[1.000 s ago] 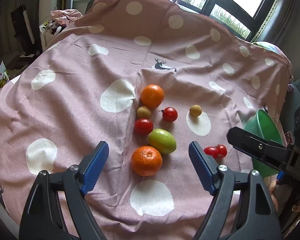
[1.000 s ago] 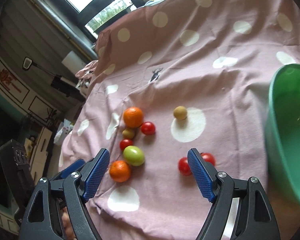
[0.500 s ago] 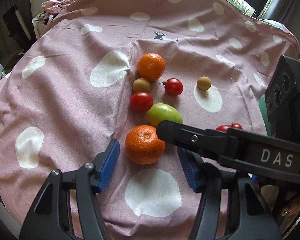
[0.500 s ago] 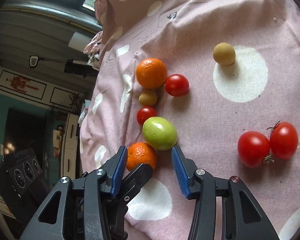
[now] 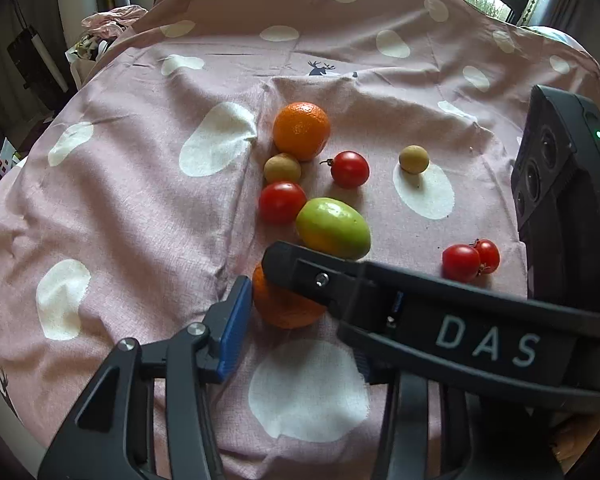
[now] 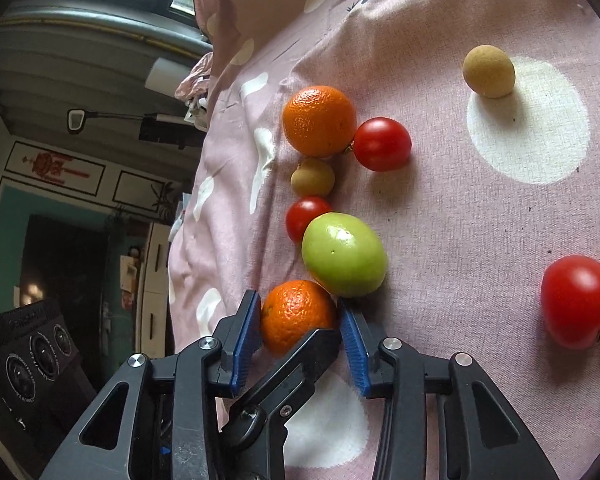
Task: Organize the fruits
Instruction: 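Move the right tool back to the large orange and close on it, then lift the orange with the right tool and carry it into the green bowl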
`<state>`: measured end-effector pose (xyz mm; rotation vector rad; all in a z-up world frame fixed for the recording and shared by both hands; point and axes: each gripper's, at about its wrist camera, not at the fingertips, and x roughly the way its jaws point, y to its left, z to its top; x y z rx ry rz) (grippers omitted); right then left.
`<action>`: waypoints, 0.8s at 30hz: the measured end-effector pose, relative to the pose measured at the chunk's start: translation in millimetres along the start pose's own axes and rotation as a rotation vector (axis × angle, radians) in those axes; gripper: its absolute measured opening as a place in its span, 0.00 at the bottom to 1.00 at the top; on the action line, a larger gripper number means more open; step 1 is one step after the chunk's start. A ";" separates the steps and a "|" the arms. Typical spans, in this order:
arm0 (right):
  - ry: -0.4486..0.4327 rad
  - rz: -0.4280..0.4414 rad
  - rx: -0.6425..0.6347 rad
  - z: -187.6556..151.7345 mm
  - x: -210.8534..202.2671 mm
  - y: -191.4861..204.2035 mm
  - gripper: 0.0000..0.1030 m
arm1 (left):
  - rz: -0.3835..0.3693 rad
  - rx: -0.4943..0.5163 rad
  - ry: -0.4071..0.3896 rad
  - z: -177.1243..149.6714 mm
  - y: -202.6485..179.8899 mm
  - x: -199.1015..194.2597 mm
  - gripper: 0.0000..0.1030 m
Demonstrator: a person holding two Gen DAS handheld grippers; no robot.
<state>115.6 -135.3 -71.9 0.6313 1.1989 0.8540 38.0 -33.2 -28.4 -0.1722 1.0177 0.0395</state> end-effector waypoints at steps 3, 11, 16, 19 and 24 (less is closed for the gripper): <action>-0.024 -0.033 -0.005 -2.8 -5.7 3.9 0.42 | -0.023 0.006 -0.014 -0.7 -4.8 -8.0 0.40; -0.122 -0.187 -0.076 -10.6 -51.0 20.0 0.42 | -0.196 0.017 -0.065 -6.2 -33.4 -22.3 0.40; -0.125 -0.265 -0.032 -17.5 -69.6 3.8 0.42 | -0.290 0.020 -0.024 -14.3 -54.0 -12.2 0.40; -0.120 -0.354 -0.036 -20.9 -74.3 0.2 0.42 | -0.315 0.019 -0.001 -18.7 -62.0 -6.2 0.40; -0.100 -0.416 -0.050 -21.7 -72.2 -4.8 0.42 | -0.331 0.001 0.034 -19.8 -62.0 5.7 0.40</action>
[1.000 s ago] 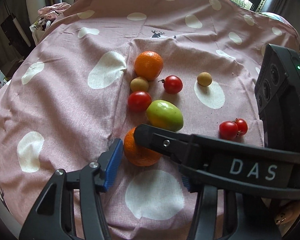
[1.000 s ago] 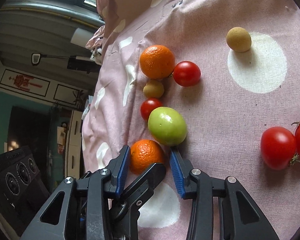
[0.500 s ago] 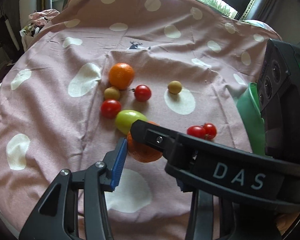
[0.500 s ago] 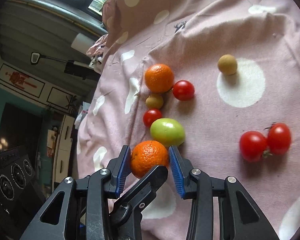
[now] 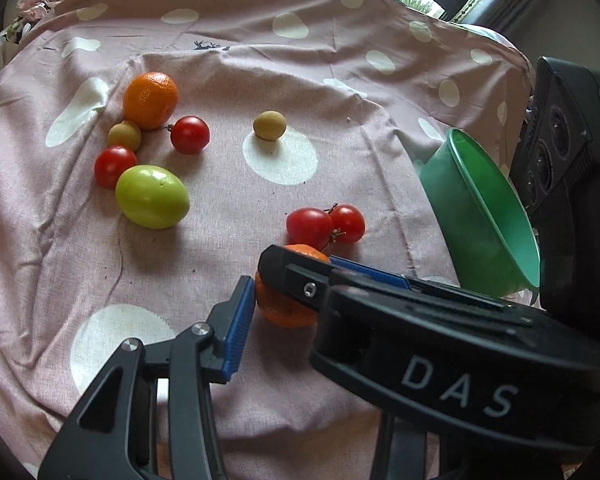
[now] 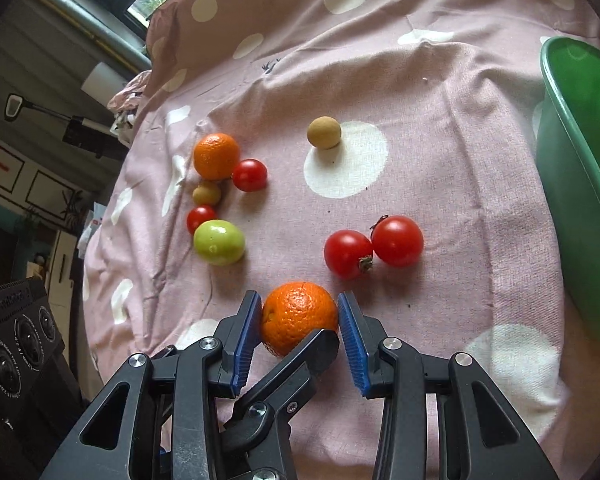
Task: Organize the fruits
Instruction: 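Lift the orange with the right tool and carry it into the green bowl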
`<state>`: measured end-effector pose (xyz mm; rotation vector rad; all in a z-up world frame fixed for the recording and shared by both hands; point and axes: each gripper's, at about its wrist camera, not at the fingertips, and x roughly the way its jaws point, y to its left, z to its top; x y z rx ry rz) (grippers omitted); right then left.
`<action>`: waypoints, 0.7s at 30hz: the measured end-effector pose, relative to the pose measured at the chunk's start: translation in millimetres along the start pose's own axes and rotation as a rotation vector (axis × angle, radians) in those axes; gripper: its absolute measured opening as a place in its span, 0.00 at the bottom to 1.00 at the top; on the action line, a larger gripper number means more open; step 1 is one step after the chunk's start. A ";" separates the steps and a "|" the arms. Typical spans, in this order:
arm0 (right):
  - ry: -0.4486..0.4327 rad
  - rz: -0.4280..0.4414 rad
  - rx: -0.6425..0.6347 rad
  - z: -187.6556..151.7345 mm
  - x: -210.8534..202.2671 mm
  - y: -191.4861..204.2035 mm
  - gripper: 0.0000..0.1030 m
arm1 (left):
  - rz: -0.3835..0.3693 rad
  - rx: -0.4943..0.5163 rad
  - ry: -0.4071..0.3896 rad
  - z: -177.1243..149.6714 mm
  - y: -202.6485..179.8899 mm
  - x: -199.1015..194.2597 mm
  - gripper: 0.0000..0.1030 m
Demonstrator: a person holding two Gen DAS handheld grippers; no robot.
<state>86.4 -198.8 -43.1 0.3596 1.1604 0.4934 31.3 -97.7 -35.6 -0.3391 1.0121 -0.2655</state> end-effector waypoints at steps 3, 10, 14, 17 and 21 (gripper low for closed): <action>0.007 0.005 0.010 -0.1 4.9 -3.0 0.42 | -0.006 -0.001 -0.011 -0.2 1.2 0.6 0.40; 0.049 0.034 0.034 -1.1 12.2 -6.7 0.45 | -0.020 -0.011 0.006 -0.6 5.9 7.9 0.40; 0.041 0.040 0.025 -1.0 12.0 -6.7 0.45 | -0.020 -0.007 0.000 -1.0 4.9 8.2 0.40; 0.037 0.035 0.025 -2.1 11.7 -6.3 0.45 | -0.025 -0.008 0.002 -1.0 5.2 7.3 0.40; 0.033 0.050 0.048 -2.6 7.1 -8.4 0.45 | -0.022 0.000 -0.046 0.4 -0.1 -2.9 0.40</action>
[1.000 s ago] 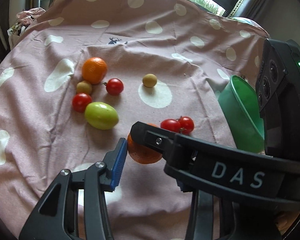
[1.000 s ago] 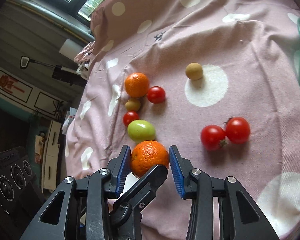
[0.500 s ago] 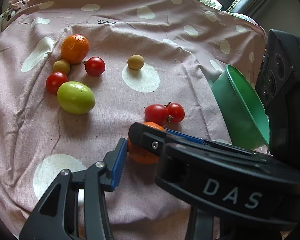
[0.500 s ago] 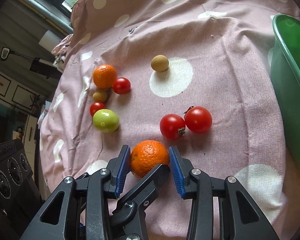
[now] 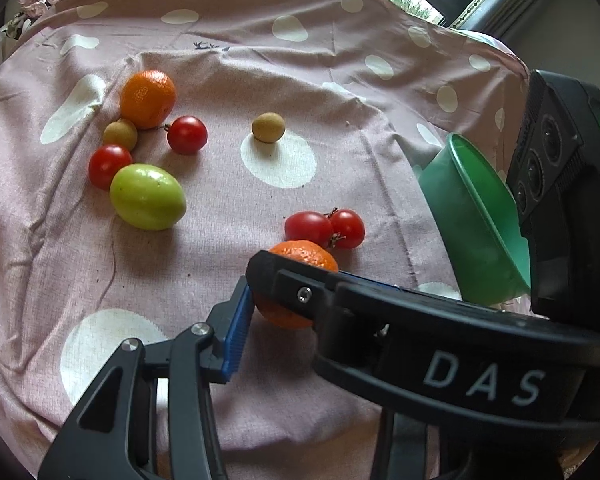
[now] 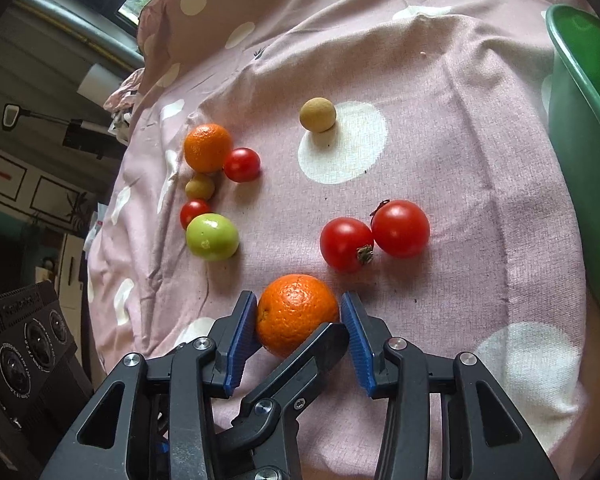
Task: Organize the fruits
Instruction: 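Lift the orange with the right tool and carry it into the green bowl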
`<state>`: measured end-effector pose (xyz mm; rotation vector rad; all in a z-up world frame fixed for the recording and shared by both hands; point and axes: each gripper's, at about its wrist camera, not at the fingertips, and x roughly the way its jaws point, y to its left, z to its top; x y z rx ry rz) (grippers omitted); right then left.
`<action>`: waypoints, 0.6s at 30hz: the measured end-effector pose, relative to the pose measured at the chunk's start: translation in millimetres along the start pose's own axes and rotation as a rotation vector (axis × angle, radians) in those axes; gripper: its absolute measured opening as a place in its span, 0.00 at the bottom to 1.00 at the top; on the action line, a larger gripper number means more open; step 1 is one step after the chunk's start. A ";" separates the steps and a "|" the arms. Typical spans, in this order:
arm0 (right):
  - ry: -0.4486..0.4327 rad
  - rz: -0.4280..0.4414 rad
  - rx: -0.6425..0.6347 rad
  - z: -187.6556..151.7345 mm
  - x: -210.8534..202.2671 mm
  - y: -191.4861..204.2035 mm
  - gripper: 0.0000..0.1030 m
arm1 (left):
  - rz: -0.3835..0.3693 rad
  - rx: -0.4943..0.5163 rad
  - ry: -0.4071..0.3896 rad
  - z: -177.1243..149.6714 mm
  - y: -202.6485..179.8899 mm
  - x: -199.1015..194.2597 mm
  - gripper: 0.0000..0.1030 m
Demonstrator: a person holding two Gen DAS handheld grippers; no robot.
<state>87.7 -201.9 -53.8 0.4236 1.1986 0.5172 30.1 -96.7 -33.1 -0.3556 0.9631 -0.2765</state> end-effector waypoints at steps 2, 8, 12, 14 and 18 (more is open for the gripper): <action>-0.018 0.015 -0.008 1.2 -7.3 2.5 0.45 | -0.002 0.015 -0.031 2.5 -4.6 -8.3 0.40; -0.108 0.025 -0.048 1.7 -38.0 12.8 0.46 | -0.020 0.070 -0.115 11.4 -23.3 -30.4 0.40; -0.189 0.023 -0.063 4.5 -63.8 16.3 0.46 | -0.049 0.109 -0.172 18.9 -40.9 -42.3 0.40; -0.224 0.025 -0.063 6.2 -76.9 16.4 0.46 | -0.053 0.139 -0.192 22.4 -53.3 -47.1 0.40; -0.290 0.035 -0.072 6.7 -102.5 11.8 0.46 | -0.064 0.191 -0.235 28.2 -75.1 -54.8 0.40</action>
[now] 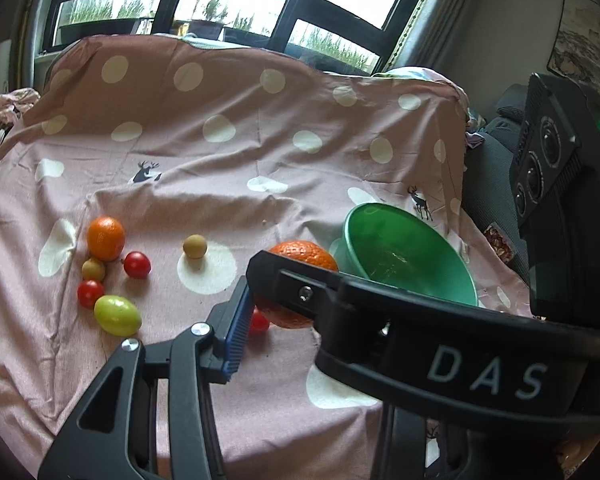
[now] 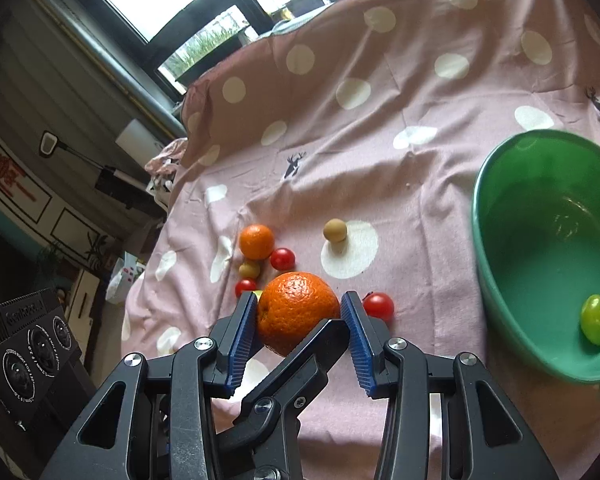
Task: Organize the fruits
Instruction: 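Lift the orange with the right tool and carry it into the green bowl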
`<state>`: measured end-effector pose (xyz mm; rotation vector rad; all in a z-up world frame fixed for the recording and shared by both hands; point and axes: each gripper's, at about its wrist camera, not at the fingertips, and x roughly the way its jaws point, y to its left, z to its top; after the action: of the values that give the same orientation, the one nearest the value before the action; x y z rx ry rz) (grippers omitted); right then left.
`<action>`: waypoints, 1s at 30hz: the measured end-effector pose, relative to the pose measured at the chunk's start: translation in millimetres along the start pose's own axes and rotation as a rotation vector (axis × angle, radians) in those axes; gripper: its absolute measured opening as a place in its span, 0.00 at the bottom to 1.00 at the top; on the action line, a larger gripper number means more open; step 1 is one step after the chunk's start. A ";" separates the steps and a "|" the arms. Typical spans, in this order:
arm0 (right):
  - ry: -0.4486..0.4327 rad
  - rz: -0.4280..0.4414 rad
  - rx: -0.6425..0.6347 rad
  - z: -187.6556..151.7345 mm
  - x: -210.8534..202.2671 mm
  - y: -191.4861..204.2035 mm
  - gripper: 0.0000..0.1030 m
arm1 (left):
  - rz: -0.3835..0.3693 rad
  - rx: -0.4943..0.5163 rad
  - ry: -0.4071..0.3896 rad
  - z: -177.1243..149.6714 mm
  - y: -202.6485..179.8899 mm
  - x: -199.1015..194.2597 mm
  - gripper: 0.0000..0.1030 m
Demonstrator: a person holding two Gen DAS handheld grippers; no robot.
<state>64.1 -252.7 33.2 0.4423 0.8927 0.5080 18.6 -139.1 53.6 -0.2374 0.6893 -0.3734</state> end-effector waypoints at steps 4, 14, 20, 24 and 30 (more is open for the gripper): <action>-0.061 0.000 0.005 5.3 -21.2 -3.8 0.46 | -0.023 0.031 -0.027 6.1 -15.7 -4.6 0.40; -0.143 -0.003 0.028 11.1 -50.9 -16.0 0.46 | -0.051 0.092 -0.047 15.8 -43.3 -4.1 0.40; -0.171 0.001 0.054 14.1 -60.9 -25.6 0.46 | -0.065 0.109 -0.047 19.6 -55.3 -0.5 0.40; -0.184 -0.004 0.068 14.9 -67.2 -31.4 0.46 | -0.077 0.116 -0.044 21.7 -62.3 3.0 0.40; -0.205 -0.001 0.103 15.8 -76.9 -43.6 0.46 | -0.091 0.143 -0.033 25.7 -77.1 8.8 0.40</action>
<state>46.7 -334.8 64.9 0.5768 0.7233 0.4083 21.9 -210.3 93.4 -0.1396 0.6174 -0.5024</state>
